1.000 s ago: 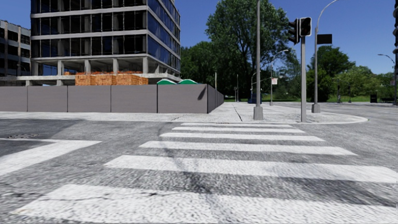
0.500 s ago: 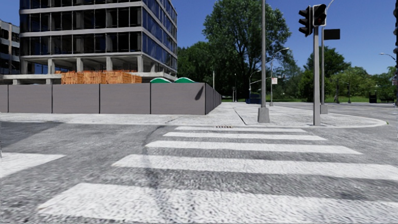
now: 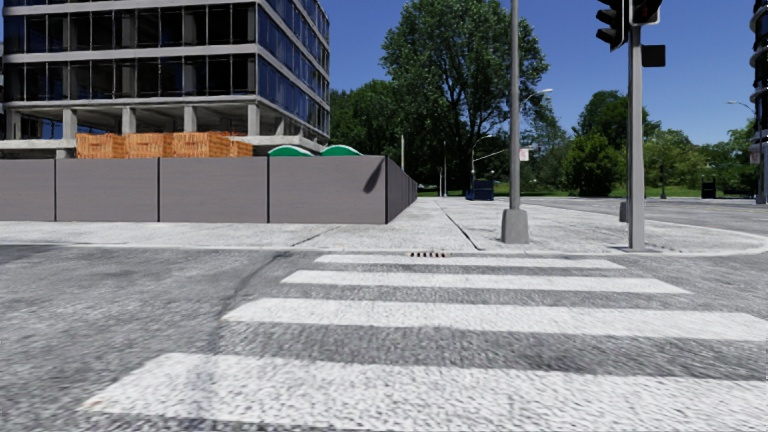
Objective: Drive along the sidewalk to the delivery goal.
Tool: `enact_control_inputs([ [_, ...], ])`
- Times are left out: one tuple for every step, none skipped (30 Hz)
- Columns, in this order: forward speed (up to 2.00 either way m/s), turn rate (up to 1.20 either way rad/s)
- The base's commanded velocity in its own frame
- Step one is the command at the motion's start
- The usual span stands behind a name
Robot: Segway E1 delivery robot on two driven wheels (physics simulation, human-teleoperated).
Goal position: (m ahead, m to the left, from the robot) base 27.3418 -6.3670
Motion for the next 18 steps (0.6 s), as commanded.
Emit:
enact_control_inputs([
  [1.91,-1.04],
  [1.91,-1.05],
  [1.91,-1.05],
  [1.91,-1.05],
  [1.91,-1.01],
  [1.91,-0.11],
  [1.91,0.00],
  [1.91,0.00],
  [1.91,0.00],
  [1.91,0.00],
  [1.91,0.00],
  [1.91,0.00],
  [1.91,0.00],
  [1.91,0.00],
  [1.91,0.00],
  [1.91,0.00],
  [1.91,0.00],
  [1.91,0.00],
])
